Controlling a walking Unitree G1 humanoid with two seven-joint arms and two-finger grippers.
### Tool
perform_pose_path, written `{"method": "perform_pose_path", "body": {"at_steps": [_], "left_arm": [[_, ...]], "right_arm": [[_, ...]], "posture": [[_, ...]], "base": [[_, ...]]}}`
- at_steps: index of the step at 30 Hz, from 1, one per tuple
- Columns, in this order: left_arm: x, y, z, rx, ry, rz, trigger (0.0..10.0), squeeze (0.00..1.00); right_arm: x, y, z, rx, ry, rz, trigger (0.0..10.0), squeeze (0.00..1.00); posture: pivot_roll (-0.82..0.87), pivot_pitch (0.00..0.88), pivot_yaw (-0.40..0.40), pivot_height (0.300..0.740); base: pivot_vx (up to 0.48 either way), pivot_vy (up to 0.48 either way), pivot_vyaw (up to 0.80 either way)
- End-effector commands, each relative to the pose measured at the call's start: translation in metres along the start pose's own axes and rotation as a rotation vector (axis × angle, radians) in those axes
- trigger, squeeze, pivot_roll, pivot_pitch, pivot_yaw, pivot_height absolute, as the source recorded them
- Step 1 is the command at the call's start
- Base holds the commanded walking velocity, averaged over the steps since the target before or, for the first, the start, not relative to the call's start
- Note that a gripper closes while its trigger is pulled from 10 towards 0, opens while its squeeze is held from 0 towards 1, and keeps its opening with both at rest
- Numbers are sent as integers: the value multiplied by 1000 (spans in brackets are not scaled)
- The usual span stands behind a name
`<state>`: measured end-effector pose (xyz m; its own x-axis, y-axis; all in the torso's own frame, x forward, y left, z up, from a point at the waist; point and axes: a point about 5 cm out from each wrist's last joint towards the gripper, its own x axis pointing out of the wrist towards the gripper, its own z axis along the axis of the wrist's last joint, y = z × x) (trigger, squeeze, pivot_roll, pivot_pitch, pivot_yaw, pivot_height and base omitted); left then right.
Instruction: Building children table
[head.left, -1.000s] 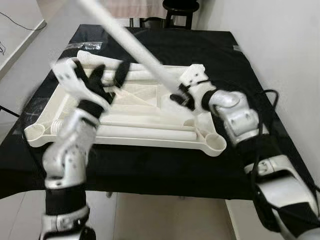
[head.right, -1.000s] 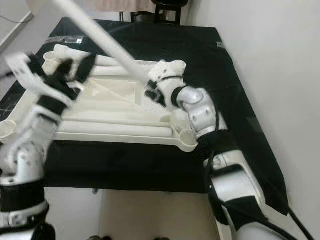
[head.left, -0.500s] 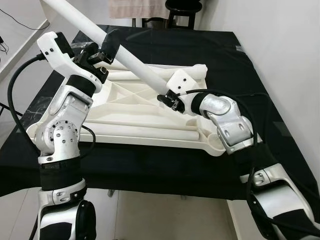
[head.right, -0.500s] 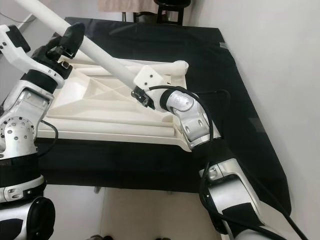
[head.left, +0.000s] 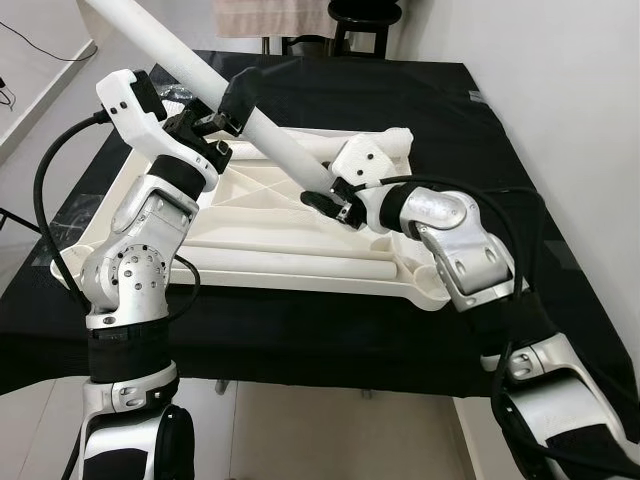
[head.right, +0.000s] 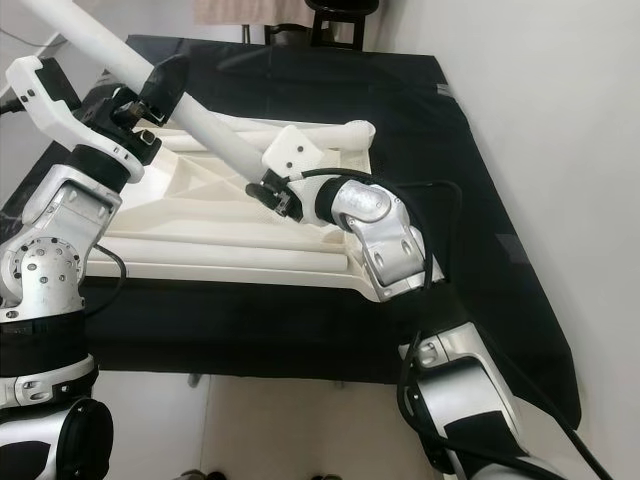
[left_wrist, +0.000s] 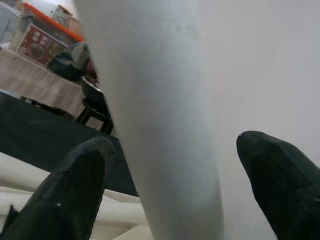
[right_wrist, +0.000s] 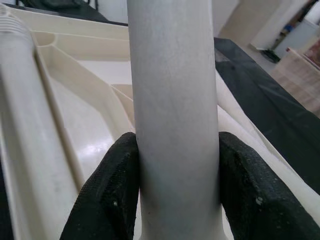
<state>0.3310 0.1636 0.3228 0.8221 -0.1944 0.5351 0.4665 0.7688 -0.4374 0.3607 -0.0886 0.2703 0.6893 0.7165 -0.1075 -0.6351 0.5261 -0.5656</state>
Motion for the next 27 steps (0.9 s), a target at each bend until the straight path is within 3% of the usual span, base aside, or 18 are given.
{"method": "perform_pose_path", "body": {"at_steps": [1, 7, 16, 17, 18, 19, 20, 21, 22, 24, 25, 27], "left_arm": [[0, -4, 6, 11, -24, -32, 0, 0], [-2, -29, 17, -29, -71, -217, 0, 0], [-4, -37, 10, -68, -42, -269, 0, 0], [-3, -37, 8, -71, -34, -273, 0, 0], [-3, -37, 8, -71, -34, -273, 0, 0], [-2, -35, 7, -75, -25, -278, 0, 0], [-2, -35, 7, -75, -25, -278, 0, 0], [-1, -35, 8, -70, -20, -284, 0, 0], [0, -35, 8, -65, -13, -296, 0, 0], [1, -35, 9, -62, -9, -303, 0, 0], [2, -36, 10, -56, -1, -318, 0, 0], [2, -39, 12, -51, 9, -348, 0, 0]], "right_arm": [[-1, 6, -1, -6, 7, 38, 0, 0], [1, 4, -9, 17, 49, 26, 0, 0], [1, 3, -9, 34, 55, 8, 0, 0], [1, 2, -10, 44, 58, -9, 4902, 0], [1, 2, -10, 44, 58, -9, 4902, 0], [1, -1, -9, 64, 53, -38, 8667, 0], [1, -1, -9, 64, 53, -38, 8667, 0], [2, -2, -8, 65, 38, -43, 10000, 0], [1, -3, -7, 68, 22, -47, 10000, 694], [1, -4, -6, 70, 12, -50, 10000, 694], [1, -5, -6, 105, -2, -55, 10000, 1000], [0, -7, -8, 135, -13, -66, 10000, 1000]], "posture": [[8, 161, -28, 740], [-2, 153, -29, 740], [-4, 147, -23, 740], [-5, 146, -20, 740], [-5, 146, -20, 740], [-4, 145, -20, 740], [-4, 145, -20, 740], [-3, 145, -19, 740], [-1, 146, -19, 740], [0, 146, -20, 740], [2, 150, -17, 740], [3, 152, -16, 740]], "base": [[0, 0, 0], [0, 0, 0], [0, 0, 0], [0, 0, 0], [0, 0, 0], [0, 0, 0], [0, 0, 0], [0, 0, 0], [0, 0, 0], [0, 0, 0], [0, 0, 0], [0, 0, 0]]}}
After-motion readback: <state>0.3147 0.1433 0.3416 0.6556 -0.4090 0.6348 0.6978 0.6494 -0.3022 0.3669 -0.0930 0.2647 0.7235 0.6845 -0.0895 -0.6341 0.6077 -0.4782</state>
